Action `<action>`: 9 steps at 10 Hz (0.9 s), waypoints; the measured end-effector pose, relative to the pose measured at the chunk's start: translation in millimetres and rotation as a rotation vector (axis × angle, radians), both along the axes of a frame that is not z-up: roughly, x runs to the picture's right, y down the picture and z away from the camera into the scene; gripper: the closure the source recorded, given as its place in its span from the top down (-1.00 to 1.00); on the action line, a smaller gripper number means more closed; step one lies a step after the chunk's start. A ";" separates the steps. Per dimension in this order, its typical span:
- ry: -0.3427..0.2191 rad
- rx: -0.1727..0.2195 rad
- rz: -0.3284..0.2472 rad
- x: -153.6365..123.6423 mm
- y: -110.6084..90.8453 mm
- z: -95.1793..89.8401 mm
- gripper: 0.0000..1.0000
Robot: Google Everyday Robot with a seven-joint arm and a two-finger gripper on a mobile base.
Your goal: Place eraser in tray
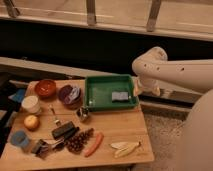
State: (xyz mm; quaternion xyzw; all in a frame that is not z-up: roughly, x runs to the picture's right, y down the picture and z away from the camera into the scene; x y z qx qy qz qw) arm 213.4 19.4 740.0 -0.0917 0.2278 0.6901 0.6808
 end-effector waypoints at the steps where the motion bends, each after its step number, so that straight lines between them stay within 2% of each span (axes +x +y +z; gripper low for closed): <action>1: -0.024 0.008 -0.017 -15.7 -4.5 1.5 0.46; 4: -0.142 0.051 -0.069 -98.7 -23.5 5.0 0.46; 5: -0.156 0.059 -0.075 -110.6 -25.3 4.4 0.46; 9: -0.155 0.057 -0.072 -108.9 -24.8 4.2 0.46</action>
